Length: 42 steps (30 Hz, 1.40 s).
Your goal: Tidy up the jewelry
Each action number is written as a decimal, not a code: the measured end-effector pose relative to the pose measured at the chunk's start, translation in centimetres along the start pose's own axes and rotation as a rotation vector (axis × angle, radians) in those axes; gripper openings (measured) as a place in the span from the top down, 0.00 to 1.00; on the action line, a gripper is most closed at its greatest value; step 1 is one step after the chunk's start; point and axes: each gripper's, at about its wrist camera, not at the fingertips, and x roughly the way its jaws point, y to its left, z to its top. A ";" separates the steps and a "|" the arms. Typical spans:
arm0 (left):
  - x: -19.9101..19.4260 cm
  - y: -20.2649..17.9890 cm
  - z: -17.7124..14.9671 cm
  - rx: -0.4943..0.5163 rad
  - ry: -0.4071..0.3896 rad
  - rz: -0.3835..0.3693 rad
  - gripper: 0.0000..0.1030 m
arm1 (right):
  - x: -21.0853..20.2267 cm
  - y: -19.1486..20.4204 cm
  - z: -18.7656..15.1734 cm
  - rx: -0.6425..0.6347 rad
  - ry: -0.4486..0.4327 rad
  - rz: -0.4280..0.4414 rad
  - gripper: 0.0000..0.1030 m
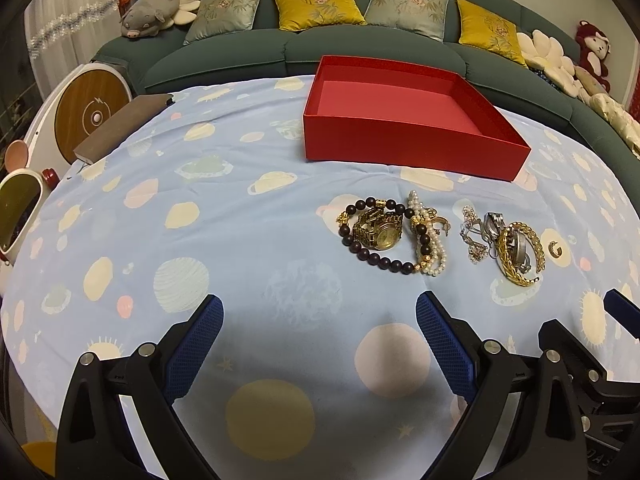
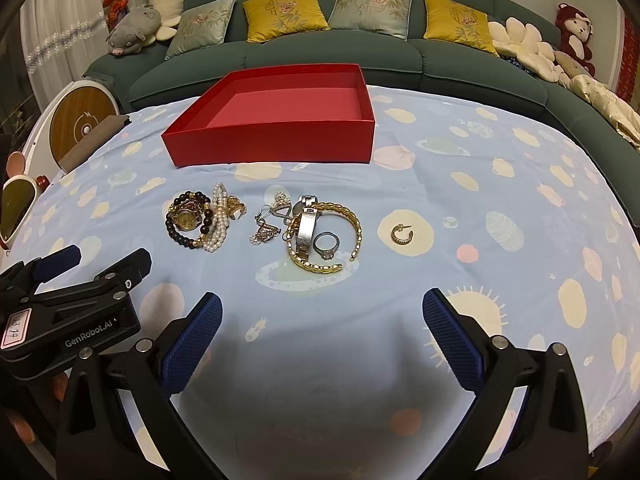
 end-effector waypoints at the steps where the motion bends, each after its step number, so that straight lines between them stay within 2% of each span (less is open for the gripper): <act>1: 0.0 0.0 0.0 0.000 -0.003 -0.001 0.09 | 0.0 0.0 0.0 0.000 -0.001 0.000 0.05; 14: 0.2 0.2 0.0 -0.003 -0.001 0.002 0.09 | 0.1 -0.1 0.0 0.002 -0.003 -0.002 0.05; 32: 0.8 1.8 0.9 -0.048 0.018 -0.065 0.09 | 0.4 -0.5 0.3 0.015 0.002 -0.005 0.05; 37: 2.0 2.4 1.9 -0.079 0.024 -0.105 0.09 | 0.8 -0.8 0.5 0.030 0.003 -0.011 0.05; 42: 3.8 1.8 2.4 -0.042 0.026 -0.081 0.09 | 1.3 -1.2 1.0 0.045 0.005 -0.017 0.05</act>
